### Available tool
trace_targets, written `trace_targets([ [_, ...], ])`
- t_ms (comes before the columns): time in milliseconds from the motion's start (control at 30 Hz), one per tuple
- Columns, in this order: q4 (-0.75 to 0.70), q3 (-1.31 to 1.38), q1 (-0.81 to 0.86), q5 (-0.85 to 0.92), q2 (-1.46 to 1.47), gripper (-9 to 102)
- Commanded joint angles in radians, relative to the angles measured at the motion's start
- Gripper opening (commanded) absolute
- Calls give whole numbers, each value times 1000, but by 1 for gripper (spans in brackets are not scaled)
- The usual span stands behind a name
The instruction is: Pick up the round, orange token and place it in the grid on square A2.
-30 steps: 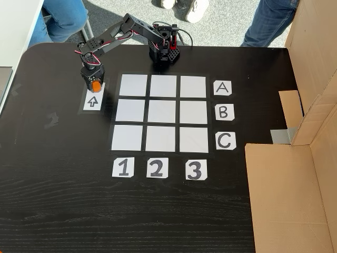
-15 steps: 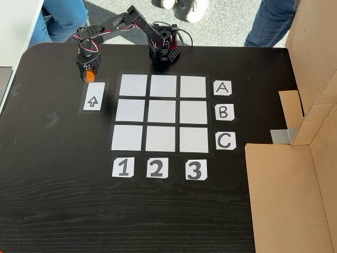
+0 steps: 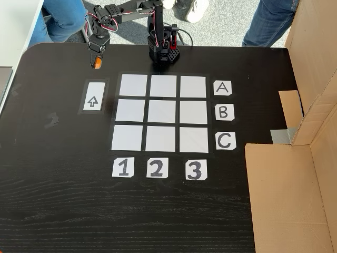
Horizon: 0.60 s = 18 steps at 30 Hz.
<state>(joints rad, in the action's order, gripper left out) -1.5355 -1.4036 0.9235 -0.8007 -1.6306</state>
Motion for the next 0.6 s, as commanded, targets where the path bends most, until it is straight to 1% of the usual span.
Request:
trace_targets([
  [0,-6,-95,-49,44,-178,0],
  [267,-8,-328,-244,160,-410,0],
  [400,-14,-388,-347,232,-462,0],
  [567,-23,-440,-433,348,-512,0],
])
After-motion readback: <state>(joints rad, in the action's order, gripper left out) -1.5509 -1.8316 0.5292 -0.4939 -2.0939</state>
